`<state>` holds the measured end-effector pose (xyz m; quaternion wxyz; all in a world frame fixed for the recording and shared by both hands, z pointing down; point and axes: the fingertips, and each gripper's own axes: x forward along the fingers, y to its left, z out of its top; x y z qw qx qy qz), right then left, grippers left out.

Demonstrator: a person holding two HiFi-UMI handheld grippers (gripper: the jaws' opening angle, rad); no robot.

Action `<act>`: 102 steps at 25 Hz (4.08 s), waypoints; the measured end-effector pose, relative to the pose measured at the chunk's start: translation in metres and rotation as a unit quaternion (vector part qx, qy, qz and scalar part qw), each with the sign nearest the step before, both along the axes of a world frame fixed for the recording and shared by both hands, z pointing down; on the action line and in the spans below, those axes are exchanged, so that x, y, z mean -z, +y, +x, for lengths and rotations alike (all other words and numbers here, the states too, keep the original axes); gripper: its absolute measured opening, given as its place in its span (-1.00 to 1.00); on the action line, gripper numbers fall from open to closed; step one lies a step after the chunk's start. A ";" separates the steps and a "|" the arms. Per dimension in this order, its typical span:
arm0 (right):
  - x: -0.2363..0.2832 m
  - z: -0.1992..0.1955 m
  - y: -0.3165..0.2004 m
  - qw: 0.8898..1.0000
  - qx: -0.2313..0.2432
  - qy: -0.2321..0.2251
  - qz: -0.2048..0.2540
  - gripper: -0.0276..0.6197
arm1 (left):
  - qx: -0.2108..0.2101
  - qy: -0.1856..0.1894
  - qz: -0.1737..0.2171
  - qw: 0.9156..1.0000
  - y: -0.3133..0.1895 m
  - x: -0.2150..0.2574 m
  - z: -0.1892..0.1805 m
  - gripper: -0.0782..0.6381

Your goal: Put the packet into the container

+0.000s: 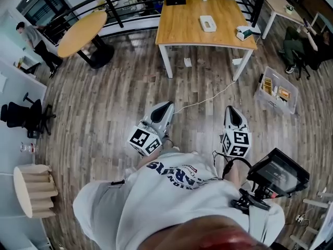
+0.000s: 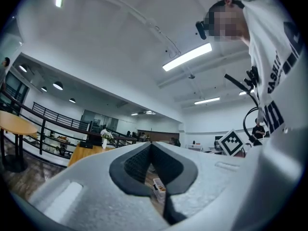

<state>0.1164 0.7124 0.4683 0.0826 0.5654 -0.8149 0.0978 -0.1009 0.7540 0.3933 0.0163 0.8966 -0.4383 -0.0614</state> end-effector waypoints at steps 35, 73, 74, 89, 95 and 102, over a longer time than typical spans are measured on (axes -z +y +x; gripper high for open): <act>-0.052 0.016 -0.018 0.998 0.016 -0.012 -0.056 -0.89 | 0.004 0.001 -0.029 1.000 -0.037 -0.037 0.042 -0.79; -0.039 -0.049 -0.234 0.996 -0.011 0.025 -0.085 -0.89 | -0.026 0.037 -0.037 0.998 -0.286 -0.049 -0.029 -0.79; -0.036 -0.053 -0.238 0.996 -0.011 0.027 -0.084 -0.89 | -0.027 0.037 -0.037 0.998 -0.291 -0.048 -0.033 -0.79; -0.038 -0.093 -0.266 0.994 -0.020 0.036 -0.105 -0.89 | -0.086 0.052 -0.055 0.993 -0.333 -0.064 -0.064 -0.79; -0.034 -0.103 -0.266 0.992 -0.014 0.058 -0.114 -0.89 | -0.092 0.049 -0.050 0.993 -0.339 -0.076 -0.076 -0.79; -0.036 -0.112 -0.281 0.992 0.005 0.058 -0.109 -0.89 | -0.075 0.050 -0.043 0.995 -0.339 -0.080 -0.086 -0.79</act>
